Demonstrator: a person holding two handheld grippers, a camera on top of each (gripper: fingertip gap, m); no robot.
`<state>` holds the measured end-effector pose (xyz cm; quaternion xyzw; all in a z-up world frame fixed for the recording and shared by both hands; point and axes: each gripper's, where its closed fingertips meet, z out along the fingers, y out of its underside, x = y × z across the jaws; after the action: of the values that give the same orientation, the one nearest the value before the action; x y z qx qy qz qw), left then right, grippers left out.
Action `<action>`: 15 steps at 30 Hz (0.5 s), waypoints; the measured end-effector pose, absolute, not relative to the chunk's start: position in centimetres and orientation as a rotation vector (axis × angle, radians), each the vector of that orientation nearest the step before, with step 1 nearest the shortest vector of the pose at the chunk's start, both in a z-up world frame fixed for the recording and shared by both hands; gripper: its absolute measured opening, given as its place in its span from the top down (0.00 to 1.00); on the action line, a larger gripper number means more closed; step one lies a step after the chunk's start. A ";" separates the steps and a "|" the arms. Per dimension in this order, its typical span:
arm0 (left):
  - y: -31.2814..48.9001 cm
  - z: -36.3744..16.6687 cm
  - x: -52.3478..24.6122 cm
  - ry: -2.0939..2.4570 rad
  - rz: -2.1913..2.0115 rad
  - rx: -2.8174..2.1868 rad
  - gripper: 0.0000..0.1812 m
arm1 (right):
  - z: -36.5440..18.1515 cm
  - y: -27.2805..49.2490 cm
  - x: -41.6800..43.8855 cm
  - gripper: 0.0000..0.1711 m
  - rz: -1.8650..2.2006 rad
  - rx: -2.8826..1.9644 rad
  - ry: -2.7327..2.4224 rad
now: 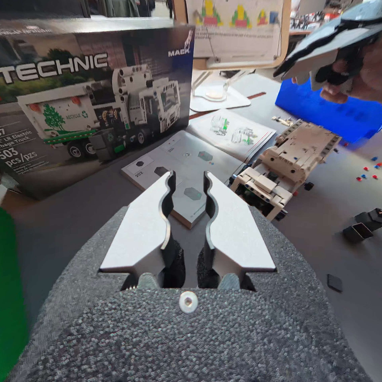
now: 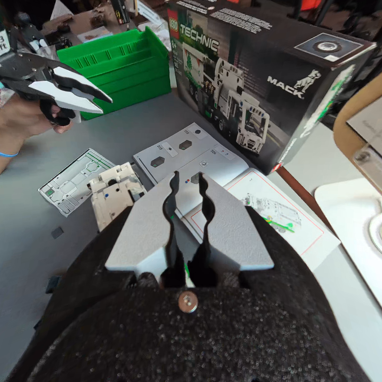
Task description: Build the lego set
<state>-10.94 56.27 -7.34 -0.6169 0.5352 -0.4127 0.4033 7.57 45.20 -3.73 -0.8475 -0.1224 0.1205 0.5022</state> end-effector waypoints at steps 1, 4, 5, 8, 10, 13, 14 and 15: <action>55.8 -7.0 -11.5 1.306 -1.068 -1.519 0.86 | -3.7 43.7 7.8 0.89 0.258 -2.035 -0.262; 54.7 -7.1 -12.3 1.217 -1.119 -1.437 0.86 | -4.8 40.1 8.4 0.84 0.205 -2.021 -0.137; 54.4 -7.1 -12.3 1.223 -1.124 -1.438 0.85 | -5.1 39.2 8.5 0.83 0.213 -2.008 -0.102; 54.0 -6.6 -12.0 1.223 -1.134 -1.399 0.85 | -5.5 37.4 8.7 0.83 0.248 -1.948 -0.007; 53.9 -7.4 -11.8 1.253 -1.140 -1.426 0.85 | -5.6 37.0 8.5 0.83 0.261 -1.916 0.020; 53.9 -8.4 -11.6 1.272 -1.136 -1.461 0.85 | -5.3 36.9 7.9 0.83 0.281 -1.840 0.025; 53.8 -8.4 -11.5 1.273 -1.147 -1.456 0.85 | -5.3 36.9 7.9 0.83 0.281 -1.835 0.028; 53.7 -8.5 -11.4 1.279 -1.158 -1.458 0.85 | -5.2 36.9 7.9 0.83 0.281 -1.830 0.028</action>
<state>-11.44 53.67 -8.51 -0.5838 0.5118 -0.4634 0.4272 7.94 36.94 -5.24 -0.7896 0.0122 0.1214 0.6013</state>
